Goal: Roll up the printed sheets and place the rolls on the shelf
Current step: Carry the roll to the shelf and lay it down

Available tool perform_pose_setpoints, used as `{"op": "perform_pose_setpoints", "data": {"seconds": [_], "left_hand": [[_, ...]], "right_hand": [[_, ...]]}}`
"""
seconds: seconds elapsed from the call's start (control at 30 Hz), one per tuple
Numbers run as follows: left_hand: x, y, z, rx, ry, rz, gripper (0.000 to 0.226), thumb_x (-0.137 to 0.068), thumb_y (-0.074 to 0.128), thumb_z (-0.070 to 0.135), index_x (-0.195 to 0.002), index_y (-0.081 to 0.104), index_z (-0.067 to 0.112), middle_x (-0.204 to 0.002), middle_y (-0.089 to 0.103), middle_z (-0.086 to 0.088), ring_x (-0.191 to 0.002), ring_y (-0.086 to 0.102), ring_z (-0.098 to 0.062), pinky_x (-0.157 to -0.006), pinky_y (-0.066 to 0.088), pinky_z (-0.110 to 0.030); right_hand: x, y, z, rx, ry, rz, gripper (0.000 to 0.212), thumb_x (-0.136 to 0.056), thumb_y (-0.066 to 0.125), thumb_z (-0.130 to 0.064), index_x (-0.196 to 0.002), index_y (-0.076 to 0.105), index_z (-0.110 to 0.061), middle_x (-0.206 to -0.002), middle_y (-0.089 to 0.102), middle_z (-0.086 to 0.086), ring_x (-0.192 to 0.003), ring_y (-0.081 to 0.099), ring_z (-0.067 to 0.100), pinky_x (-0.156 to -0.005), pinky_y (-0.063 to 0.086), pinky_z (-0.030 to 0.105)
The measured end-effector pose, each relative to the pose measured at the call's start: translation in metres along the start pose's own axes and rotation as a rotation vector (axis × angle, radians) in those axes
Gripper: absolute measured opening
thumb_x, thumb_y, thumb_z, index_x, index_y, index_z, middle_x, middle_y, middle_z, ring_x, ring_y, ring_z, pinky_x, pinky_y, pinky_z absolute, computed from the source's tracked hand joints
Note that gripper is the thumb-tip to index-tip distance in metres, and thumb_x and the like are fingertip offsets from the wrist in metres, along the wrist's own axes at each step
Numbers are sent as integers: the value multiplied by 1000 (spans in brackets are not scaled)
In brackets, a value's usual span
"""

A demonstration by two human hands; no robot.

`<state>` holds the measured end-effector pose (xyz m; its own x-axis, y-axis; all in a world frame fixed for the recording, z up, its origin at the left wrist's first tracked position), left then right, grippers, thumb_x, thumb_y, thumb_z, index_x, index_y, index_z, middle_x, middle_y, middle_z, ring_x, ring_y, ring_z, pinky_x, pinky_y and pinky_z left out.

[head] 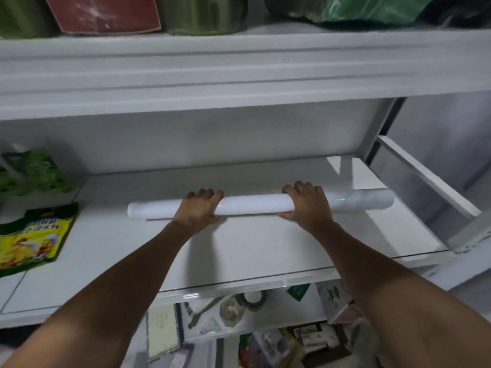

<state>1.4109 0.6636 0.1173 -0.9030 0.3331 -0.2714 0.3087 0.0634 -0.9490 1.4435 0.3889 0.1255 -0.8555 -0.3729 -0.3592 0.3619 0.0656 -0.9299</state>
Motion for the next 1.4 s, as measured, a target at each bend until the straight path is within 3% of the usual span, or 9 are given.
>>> {"op": "perform_pose_setpoints", "data": {"seconds": [0.23,0.5,0.73,0.83,0.93,1.1,1.23,1.33,1.4], "left_hand": [[-3,34,-2,67,-12,-20,68,-47,83,32,-103,47,19,-81,61,-7,-71,61,-28,-58,47,-35],[-20,49,-12,107,-26,-46,62,-57,81,45,-101,58,9,-92,61,-10,-75,61,-31,-64,46,-36],[-19,41,-27,132,-36,47,63,-76,43,59,-114,54,10,-104,59,-8,-90,55,-30,-80,44,-40],[-19,38,-35,46,-13,37,54,-74,59,47,-112,49,11,-96,62,-11,-78,59,-32,-68,48,-39],[-25,34,-28,49,-56,-3,69,-57,83,30,-111,43,13,-96,62,-14,-78,60,-33,-68,48,-39],[-26,26,-20,59,-144,7,89,-45,88,28,-120,44,10,-113,61,-19,-96,61,-38,-82,44,-54],[-20,25,-18,30,-166,-72,95,-43,90,31,-126,51,6,-123,57,-20,-106,57,-41,-86,39,-61],[-16,10,-12,77,-189,-91,93,-56,86,29,-136,41,7,-139,41,-19,-124,41,-41,-100,26,-59],[-13,9,-10,55,-160,-75,96,-52,87,29,-134,43,7,-135,46,-20,-120,46,-42,-97,29,-60]], "right_hand": [[-3,44,10,-106,-77,-85,61,-59,77,-54,-106,61,-19,-91,59,7,-81,56,29,-73,41,39],[-26,64,19,-90,-118,-24,59,-52,84,-47,-98,64,-16,-81,60,9,-67,58,30,-71,46,39],[-47,66,11,-65,-82,24,59,-48,88,-41,-94,64,-15,-76,59,10,-67,57,30,-77,45,42],[-53,68,9,-79,-78,43,63,-47,88,-42,-97,62,-14,-78,59,11,-71,57,31,-75,44,43],[-54,72,12,-108,-109,87,78,-48,88,-45,-111,53,-16,-90,61,12,-81,58,33,-82,44,47],[-51,66,15,-116,-139,130,89,-51,83,-55,-126,50,-19,-116,61,12,-103,57,37,-97,36,58],[-50,54,5,-130,-145,142,85,-54,81,-56,-126,55,-19,-121,60,12,-107,57,38,-99,34,59],[-49,46,0,-129,-138,125,85,-53,83,-54,-126,56,-18,-122,60,12,-108,57,39,-99,35,58],[-48,43,-1,-132,-150,91,86,-52,84,-53,-126,56,-19,-123,60,12,-107,57,39,-99,35,57]]}}
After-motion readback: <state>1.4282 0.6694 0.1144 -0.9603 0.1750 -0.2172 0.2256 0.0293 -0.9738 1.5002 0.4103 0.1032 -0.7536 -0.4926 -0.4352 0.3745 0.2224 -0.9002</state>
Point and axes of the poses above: each hand's wrist, its own x-axis away from the middle knuckle, its own y-axis out of the palm, z = x × y, the point moved 1 cm from there along -x, towards the middle knuckle
